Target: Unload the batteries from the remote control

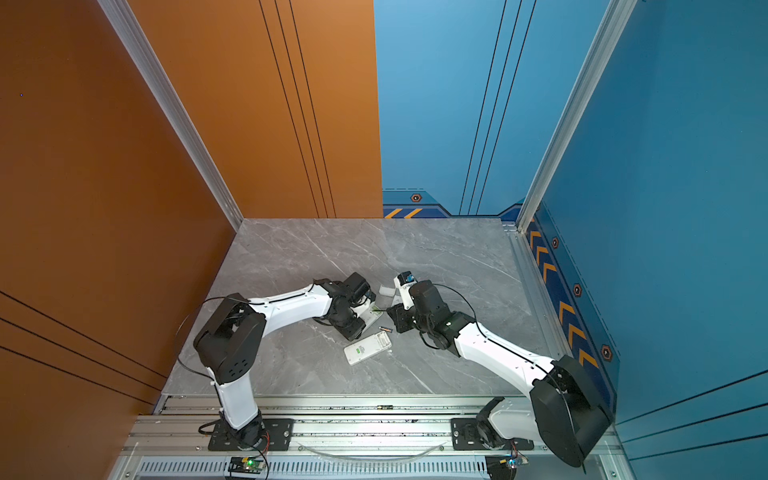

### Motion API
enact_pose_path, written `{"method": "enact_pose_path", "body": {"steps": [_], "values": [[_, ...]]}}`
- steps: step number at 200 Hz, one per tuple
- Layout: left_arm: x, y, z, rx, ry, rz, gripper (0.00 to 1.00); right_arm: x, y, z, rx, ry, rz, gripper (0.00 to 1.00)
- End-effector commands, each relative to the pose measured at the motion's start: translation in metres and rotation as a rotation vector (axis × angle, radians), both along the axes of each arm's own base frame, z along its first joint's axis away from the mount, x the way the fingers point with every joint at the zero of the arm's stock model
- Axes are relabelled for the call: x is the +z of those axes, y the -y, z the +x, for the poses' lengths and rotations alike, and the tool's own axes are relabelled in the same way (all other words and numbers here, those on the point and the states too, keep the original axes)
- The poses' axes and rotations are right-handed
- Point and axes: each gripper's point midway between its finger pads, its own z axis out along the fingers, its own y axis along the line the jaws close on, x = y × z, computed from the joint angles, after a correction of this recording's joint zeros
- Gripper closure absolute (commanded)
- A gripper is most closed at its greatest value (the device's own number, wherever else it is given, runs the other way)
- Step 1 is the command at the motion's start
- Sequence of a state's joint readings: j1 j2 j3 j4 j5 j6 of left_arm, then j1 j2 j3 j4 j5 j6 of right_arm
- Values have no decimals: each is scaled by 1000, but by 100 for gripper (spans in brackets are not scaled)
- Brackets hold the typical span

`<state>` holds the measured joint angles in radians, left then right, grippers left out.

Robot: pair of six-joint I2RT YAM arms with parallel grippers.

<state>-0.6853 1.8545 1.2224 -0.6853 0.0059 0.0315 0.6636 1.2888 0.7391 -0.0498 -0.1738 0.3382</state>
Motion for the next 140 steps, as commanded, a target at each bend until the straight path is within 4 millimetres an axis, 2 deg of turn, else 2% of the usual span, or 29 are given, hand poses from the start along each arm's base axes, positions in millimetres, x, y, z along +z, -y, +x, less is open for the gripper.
{"method": "enact_pose_path", "body": {"steps": [1,27,90,140], "values": [[11,0,2,-40,25,-26,67,0,-2,-6,-29,-18,-60,100],[12,-2,3,-42,32,-23,68,-5,-2,-11,-59,-19,-91,100],[13,-6,4,-42,39,-15,70,7,15,3,-182,46,-137,100],[13,-3,8,-45,43,-15,70,0,7,4,-176,16,-129,100]]}}
